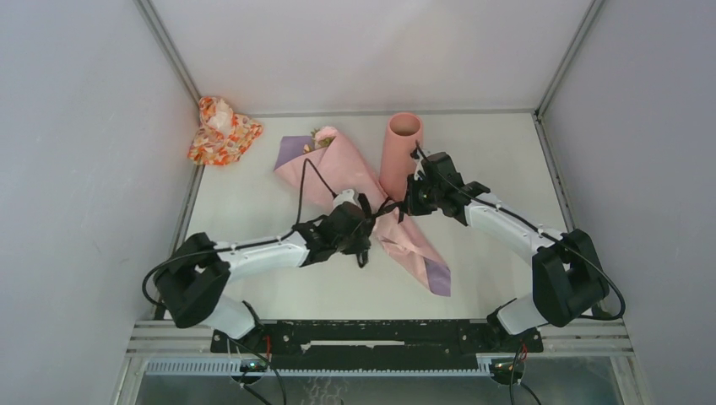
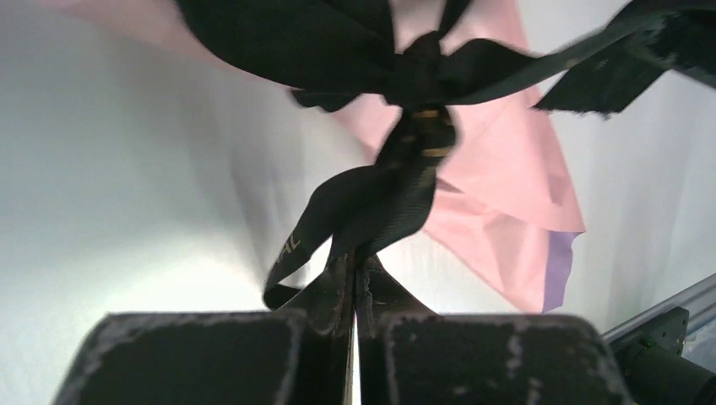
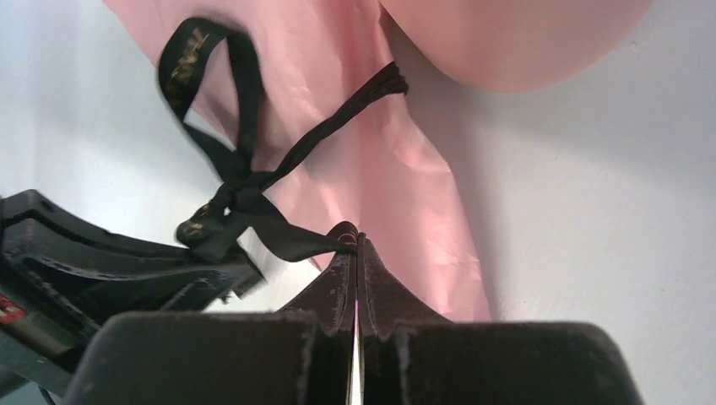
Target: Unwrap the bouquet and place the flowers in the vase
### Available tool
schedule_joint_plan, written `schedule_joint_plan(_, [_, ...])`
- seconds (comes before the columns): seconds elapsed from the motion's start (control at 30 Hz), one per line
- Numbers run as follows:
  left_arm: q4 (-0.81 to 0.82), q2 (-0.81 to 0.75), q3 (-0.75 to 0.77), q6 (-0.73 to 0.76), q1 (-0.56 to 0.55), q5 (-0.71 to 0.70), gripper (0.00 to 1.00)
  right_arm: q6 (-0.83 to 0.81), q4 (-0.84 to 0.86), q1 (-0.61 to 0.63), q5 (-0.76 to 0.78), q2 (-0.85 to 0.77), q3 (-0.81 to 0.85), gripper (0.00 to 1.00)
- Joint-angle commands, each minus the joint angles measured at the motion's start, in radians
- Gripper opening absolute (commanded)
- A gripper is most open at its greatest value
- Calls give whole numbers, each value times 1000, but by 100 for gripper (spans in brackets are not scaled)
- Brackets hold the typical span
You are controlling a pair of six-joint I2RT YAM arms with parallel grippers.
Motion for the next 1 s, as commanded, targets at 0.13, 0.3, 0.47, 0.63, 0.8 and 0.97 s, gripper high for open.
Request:
schedule_joint_plan(0.13, [-91, -306, -168, -80, 153, -20, 0, 43, 45, -63, 32, -58, -38, 0])
schedule_joint_plan(0.3, [-163, -476, -218, -86, 281, -50, 0, 72, 52, -147, 4, -111, -89, 0])
schedule_joint_plan(0.47, [-269, -579, -200, -70, 361, -109, 0, 79, 41, -241, -19, -164, -130, 0])
schedule_joint_plan(0.63, [-335, -649, -193, -66, 423, -131, 0, 103, 22, -369, -48, -200, -164, 0])
schedule_joint_plan(0.8, [-420, -704, -163, -43, 448, -196, 0, 138, 10, -537, -87, -248, -198, 0])
schedule_joint_plan(0.97, [-488, -741, -134, -39, 462, -243, 0, 163, 0, -621, -92, -283, -212, 0])
